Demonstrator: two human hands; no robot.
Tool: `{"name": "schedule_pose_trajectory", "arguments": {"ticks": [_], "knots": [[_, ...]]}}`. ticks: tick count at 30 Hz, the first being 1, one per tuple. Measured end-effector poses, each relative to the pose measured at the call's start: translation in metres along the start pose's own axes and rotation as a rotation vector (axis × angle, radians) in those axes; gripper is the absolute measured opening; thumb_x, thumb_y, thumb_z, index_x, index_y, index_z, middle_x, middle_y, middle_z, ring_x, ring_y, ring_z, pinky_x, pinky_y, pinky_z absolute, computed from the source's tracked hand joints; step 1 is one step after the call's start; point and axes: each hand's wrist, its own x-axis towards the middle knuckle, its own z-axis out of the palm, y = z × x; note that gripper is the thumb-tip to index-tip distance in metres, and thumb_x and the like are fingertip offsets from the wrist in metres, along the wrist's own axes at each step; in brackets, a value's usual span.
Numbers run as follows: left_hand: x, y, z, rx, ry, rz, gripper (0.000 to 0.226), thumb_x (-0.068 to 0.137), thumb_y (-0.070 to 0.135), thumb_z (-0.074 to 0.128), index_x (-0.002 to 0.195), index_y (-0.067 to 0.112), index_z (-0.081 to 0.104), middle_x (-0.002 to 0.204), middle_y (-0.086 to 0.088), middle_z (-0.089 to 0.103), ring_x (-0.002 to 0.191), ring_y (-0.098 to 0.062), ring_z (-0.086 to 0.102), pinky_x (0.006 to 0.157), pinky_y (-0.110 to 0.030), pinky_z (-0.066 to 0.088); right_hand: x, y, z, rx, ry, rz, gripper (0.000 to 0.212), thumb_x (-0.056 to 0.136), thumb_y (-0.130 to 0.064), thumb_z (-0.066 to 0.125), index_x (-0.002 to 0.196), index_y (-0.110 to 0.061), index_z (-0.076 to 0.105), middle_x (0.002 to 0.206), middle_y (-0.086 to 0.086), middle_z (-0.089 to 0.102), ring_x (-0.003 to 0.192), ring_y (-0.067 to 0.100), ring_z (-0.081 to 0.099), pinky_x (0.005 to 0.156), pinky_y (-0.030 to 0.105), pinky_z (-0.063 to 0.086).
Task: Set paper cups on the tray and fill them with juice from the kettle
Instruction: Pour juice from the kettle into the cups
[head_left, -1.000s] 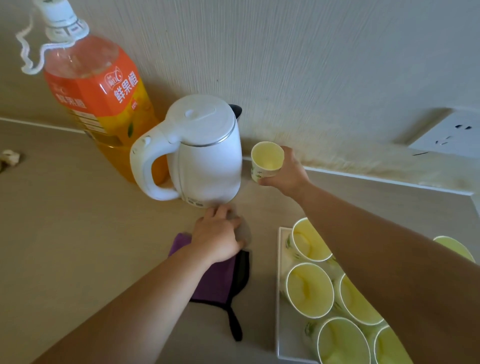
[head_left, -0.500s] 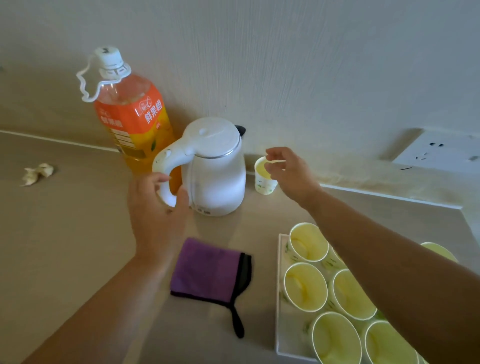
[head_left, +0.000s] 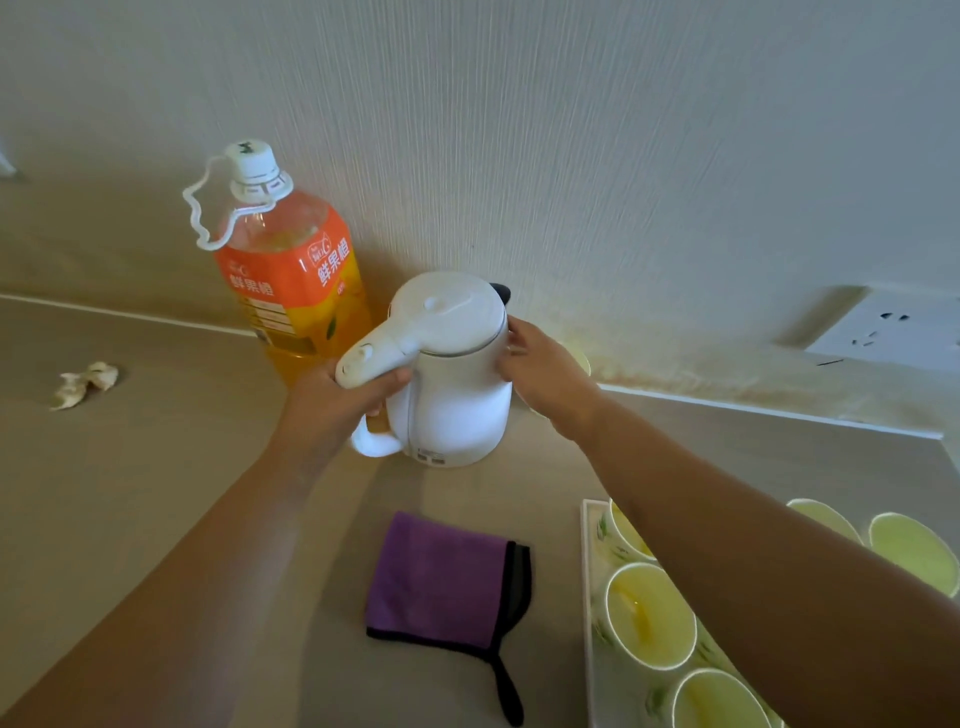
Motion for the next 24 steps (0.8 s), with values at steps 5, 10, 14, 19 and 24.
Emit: {"name": "schedule_pose_trajectory", "arguments": {"ticks": [5, 10, 14, 19, 24], "knots": [[-0.012, -0.002, 0.010, -0.069, 0.120, 0.070, 0.024, 0.073, 0.026, 0.078, 0.088, 0.017, 0.062, 0.071, 0.009, 0.060, 0.068, -0.010, 0.057, 0.060, -0.016, 0.044, -0.002, -0.002, 0.000, -0.004, 0.022, 0.003, 0.046, 0.081, -0.001, 0.040, 0.121, -0.018, 0.058, 0.119, 0.003, 0.062, 0.113, 0.024, 0.056, 0.100, 0.042, 0.045], [-0.029, 0.018, 0.002, -0.135, 0.152, 0.080, 0.027, 0.072, 0.025, 0.080, 0.088, 0.037, 0.063, 0.092, 0.013, 0.068, 0.089, -0.011, 0.064, 0.076, -0.029, 0.050, -0.025, -0.007, -0.007, 0.041, 0.046, -0.041, 0.044, 0.083, -0.001, 0.041, 0.109, -0.027, 0.065, 0.109, -0.006, 0.066, 0.106, 0.018, 0.060, 0.099, 0.039, 0.048], [-0.047, 0.046, -0.013, -0.098, 0.150, 0.178, 0.019, 0.073, 0.021, 0.079, 0.076, 0.030, 0.062, 0.058, 0.022, 0.062, 0.057, 0.006, 0.056, 0.055, -0.008, 0.043, -0.055, -0.016, -0.028, 0.076, 0.069, -0.101, 0.042, 0.085, -0.001, 0.043, 0.083, -0.039, 0.064, 0.093, -0.008, 0.070, 0.092, 0.018, 0.065, 0.094, 0.040, 0.052], [-0.074, 0.084, -0.025, -0.030, 0.151, 0.242, 0.029, 0.054, 0.033, 0.086, 0.052, 0.024, 0.058, 0.039, 0.013, 0.049, 0.039, -0.001, 0.043, 0.045, -0.010, 0.036, -0.099, -0.024, -0.062, -0.054, 0.026, -0.174, 0.016, 0.090, -0.016, 0.054, 0.090, -0.022, 0.068, 0.096, 0.007, 0.072, 0.091, 0.025, 0.069, 0.089, 0.044, 0.054], [-0.115, 0.106, -0.021, -0.052, 0.099, 0.255, 0.021, 0.045, 0.039, 0.084, 0.045, 0.031, 0.064, 0.038, 0.012, 0.049, 0.037, -0.002, 0.043, 0.043, -0.010, 0.037, -0.140, -0.032, -0.098, -0.259, 0.178, -0.365, 0.006, 0.091, -0.023, 0.057, 0.092, -0.020, 0.062, 0.094, -0.007, 0.065, 0.086, 0.014, 0.064, 0.079, 0.021, 0.051]]}}
